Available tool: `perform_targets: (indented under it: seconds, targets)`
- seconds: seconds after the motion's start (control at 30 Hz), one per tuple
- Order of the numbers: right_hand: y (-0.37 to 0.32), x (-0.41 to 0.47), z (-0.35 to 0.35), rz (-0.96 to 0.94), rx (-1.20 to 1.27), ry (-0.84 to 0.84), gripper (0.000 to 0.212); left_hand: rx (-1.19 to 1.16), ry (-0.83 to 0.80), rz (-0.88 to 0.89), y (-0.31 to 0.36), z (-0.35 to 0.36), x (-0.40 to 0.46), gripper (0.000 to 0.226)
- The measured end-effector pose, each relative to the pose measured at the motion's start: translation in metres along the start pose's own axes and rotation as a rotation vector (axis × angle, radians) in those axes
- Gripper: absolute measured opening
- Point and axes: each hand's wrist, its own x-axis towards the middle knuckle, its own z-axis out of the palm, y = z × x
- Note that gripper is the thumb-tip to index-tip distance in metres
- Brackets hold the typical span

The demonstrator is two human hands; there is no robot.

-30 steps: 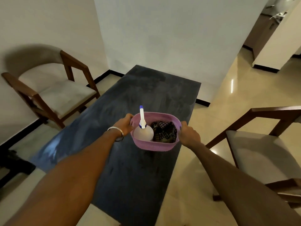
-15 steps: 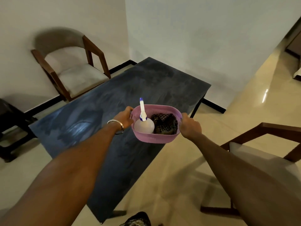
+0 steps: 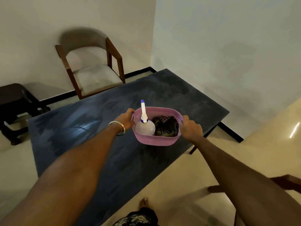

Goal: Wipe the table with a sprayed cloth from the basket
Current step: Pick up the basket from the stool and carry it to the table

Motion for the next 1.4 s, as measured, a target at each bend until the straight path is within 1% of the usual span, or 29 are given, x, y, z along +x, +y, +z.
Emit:
perform_targets:
  seconds: [0.23, 0.43, 0.67, 0.8, 0.9, 1.03, 1.13, 1.3, 1.4]
  targets:
    - [0.001, 0.097, -0.012, -0.042, 0.066, -0.039, 0.024, -0.057, 0.040, -0.090, 0.012, -0.016, 0.053, 0.045]
    - [-0.014, 0.178, -0.010, -0.152, 0.060, -0.060, 0.025, -0.099, 0.102, -0.210, 0.003, -0.026, 0.093, 0.046]
    - [-0.036, 0.279, -0.002, -0.333, 0.090, -0.158, 0.023, -0.099, 0.253, -0.357, -0.010, -0.033, 0.147, 0.039]
    - [-0.052, 0.339, 0.004, -0.402, 0.104, -0.166, 0.017, -0.143, 0.330, -0.467, -0.018, -0.027, 0.180, 0.036]
    - [-0.067, 0.359, 0.010, -0.435, 0.123, -0.166, 0.019, -0.168, 0.377, -0.539, -0.025, -0.023, 0.187, 0.035]
    - [-0.083, 0.395, 0.025, -0.501, 0.090, -0.199, 0.021, -0.177, 0.428, -0.649, -0.036, -0.019, 0.209, 0.037]
    - [-0.092, 0.407, 0.037, -0.516, 0.081, -0.216, 0.017, -0.166, 0.428, -0.667, -0.047, -0.023, 0.220, 0.035]
    - [-0.100, 0.417, 0.053, -0.517, 0.076, -0.227, 0.019, -0.142, 0.402, -0.676, -0.064, -0.030, 0.232, 0.037]
    - [-0.104, 0.422, 0.057, -0.511, 0.079, -0.223, 0.019, -0.152, 0.414, -0.673, -0.069, -0.030, 0.238, 0.036]
